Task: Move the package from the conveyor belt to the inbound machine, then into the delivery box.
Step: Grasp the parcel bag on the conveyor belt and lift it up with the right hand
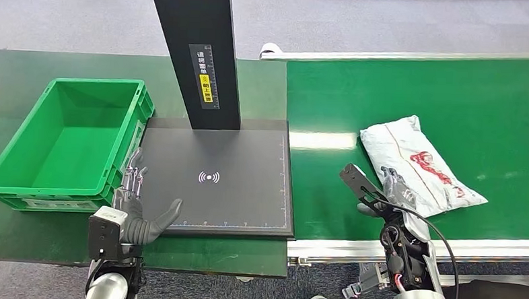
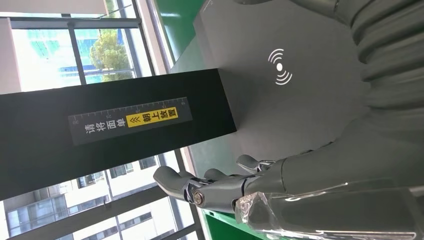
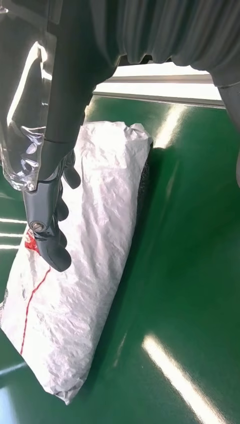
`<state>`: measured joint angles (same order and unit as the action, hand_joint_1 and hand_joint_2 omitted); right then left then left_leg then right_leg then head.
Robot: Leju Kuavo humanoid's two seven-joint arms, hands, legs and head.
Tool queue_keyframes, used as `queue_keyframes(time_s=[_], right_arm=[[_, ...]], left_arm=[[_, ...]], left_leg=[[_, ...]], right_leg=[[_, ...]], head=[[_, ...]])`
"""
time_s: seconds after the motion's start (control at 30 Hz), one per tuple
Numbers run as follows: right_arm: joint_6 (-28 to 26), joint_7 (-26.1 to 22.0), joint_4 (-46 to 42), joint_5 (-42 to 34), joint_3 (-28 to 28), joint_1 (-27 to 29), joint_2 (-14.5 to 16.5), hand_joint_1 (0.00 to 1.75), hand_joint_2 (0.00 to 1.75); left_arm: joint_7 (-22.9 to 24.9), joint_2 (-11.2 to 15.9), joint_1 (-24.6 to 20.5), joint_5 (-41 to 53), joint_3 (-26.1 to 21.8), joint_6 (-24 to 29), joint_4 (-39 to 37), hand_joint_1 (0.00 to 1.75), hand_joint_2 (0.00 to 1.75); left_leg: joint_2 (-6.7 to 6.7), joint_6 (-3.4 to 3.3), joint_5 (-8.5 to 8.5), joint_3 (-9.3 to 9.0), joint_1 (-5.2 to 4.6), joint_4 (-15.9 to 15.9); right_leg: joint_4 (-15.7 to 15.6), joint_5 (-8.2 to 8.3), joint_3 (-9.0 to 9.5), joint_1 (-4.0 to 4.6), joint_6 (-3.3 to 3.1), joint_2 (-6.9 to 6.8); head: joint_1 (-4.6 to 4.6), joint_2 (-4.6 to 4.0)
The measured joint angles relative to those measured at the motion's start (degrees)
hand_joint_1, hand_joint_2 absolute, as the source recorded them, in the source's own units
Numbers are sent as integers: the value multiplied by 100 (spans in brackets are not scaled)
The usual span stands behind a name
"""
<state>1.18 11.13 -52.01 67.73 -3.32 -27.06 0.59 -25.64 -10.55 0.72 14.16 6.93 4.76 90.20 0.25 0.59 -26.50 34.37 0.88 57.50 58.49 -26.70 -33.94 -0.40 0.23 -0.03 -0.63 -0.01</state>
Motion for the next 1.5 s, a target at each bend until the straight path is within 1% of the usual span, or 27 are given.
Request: queue_keyframes(time_s=[0.2,0.4,0.5,0.6,0.77,0.87,0.97,1.07,1.27,1.5], right_arm=[[-46,-17,14,25,26,-15,1,0,175],[-467,-123,-87,103,87,-96,62,0,175],[-530,-178,-216,132,96,-123,119,0,175],[-603,-311,-276,132,132,-177,181,0,175],[-1012,-619,-507,-38,175,-236,327,0,175],[-1099,-671,-731,-136,179,-233,404,0,175],[-1096,-667,-854,-160,179,-230,436,0,175],[-925,-532,-854,-70,184,-257,448,0,175],[-542,-240,-442,172,190,-356,442,0,175],[-486,-187,-107,241,190,-377,417,0,175]], left_arm=[[5,-1,-2,4,0,0,0,0,175],[5,1,26,14,0,0,0,0,175],[5,-1,35,17,0,1,0,0,175],[5,-1,32,17,0,2,0,0,175],[5,-3,31,21,0,9,0,0,175],[5,-3,32,22,1,11,0,0,175],[5,-3,31,22,2,11,-1,0,175],[4,-1,16,22,7,14,-29,0,175],[-27,-1,2,-4,10,25,-96,0,175],[-55,-1,2,-28,9,68,-101,0,175]], left_leg=[[0,0,0,1,0,0],[0,0,0,1,0,0],[0,0,0,1,0,0],[1,0,0,1,0,0],[0,0,0,0,0,0],[0,0,0,0,0,0],[0,0,0,0,0,0],[1,0,0,0,0,0],[1,0,0,-1,0,0],[0,0,0,1,0,0]], right_leg=[[0,0,1,0,0,0],[0,0,1,0,0,0],[1,0,1,0,0,0],[1,0,0,0,0,0],[1,0,0,0,0,0],[1,0,0,0,0,0],[1,0,0,0,0,0],[0,0,0,0,0,0],[1,0,0,0,0,0],[0,0,-1,0,0,0]], head=[[0,-1],[0,0],[0,-1],[0,-1],[0,-1],[0,0],[0,-1],[0,0],[0,-1],[0,0]])
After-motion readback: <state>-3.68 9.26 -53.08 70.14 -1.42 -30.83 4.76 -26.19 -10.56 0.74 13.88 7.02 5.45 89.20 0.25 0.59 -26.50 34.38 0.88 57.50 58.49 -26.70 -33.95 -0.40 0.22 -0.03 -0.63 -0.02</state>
